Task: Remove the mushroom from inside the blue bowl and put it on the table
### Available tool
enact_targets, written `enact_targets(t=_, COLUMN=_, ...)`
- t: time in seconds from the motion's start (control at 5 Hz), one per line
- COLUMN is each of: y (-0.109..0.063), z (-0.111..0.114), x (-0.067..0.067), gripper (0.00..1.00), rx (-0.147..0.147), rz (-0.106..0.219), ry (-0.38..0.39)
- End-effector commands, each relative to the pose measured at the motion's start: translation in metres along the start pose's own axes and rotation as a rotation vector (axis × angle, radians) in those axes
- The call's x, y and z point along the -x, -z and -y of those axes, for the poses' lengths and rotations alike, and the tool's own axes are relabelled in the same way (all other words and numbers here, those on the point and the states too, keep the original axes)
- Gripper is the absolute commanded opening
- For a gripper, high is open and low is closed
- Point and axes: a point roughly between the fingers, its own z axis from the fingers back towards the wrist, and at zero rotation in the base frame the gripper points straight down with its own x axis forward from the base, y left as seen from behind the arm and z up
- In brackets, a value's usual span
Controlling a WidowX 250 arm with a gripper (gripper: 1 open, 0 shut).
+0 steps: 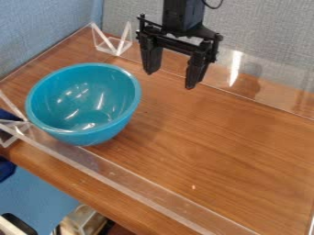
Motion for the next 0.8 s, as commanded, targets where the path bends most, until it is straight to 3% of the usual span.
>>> enact_targets(t=0.0, y=0.01, z=-0.007, x=-0.005, gripper=1.0, rx=0.001, rz=-0.011, ry=0.003)
enact_targets(t=0.2, y=0.021, z=-0.008, x=-0.038, gripper=1.0, rx=0.005, rz=0.005, ry=-0.001)
enact_targets(t=0.4, y=0.018, z=0.001, x=-0.064, gripper=1.0, rx=0.003, rz=0.028, ry=0.045)
enact_targets(t=0.6, y=0.019, z=0.007, x=-0.081, gripper=1.0, rx=0.002, rz=0.039, ry=0.087)
